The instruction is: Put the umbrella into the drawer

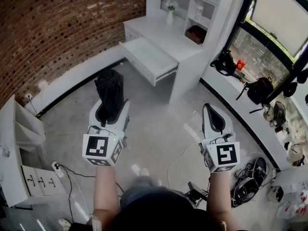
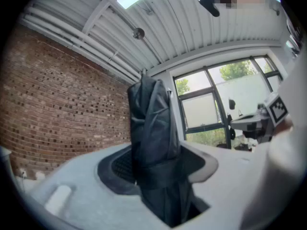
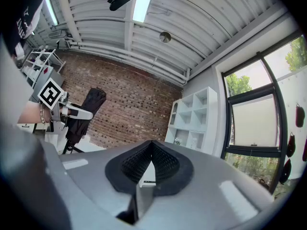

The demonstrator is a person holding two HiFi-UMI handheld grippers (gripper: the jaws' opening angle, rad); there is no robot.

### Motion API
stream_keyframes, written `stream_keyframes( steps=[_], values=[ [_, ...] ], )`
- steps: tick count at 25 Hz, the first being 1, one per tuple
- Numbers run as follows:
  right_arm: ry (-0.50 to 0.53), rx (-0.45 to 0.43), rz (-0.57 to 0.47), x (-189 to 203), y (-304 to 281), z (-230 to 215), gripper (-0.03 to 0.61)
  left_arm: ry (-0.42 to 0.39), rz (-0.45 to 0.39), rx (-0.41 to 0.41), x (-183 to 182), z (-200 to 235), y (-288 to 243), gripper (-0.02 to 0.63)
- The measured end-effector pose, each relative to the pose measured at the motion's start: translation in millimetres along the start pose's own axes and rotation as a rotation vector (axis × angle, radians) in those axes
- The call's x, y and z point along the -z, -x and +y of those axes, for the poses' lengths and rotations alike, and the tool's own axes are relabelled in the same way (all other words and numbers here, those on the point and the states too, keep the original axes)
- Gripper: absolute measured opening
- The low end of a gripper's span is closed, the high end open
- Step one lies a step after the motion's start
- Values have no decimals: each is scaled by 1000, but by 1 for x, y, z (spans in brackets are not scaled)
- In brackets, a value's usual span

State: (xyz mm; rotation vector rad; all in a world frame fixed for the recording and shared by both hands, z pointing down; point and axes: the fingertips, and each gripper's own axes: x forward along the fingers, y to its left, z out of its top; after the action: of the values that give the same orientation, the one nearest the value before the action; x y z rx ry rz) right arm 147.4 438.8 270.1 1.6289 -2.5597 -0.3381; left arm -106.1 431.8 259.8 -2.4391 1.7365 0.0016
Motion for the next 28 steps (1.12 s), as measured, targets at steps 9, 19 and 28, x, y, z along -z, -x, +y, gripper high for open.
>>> stream_keyframes(
  steps=[9,19,28],
  values=[
    [-15,43,5,10,29,-24,2,-4,22,-23,2,-18,0,232],
    [-22,39,-11,25,1,-39,2,0,14,-4,9,-9,-39,232],
    [-26,64,8,42,-99,-63,2,16,34,-3,37,50,-128,233]
  ],
)
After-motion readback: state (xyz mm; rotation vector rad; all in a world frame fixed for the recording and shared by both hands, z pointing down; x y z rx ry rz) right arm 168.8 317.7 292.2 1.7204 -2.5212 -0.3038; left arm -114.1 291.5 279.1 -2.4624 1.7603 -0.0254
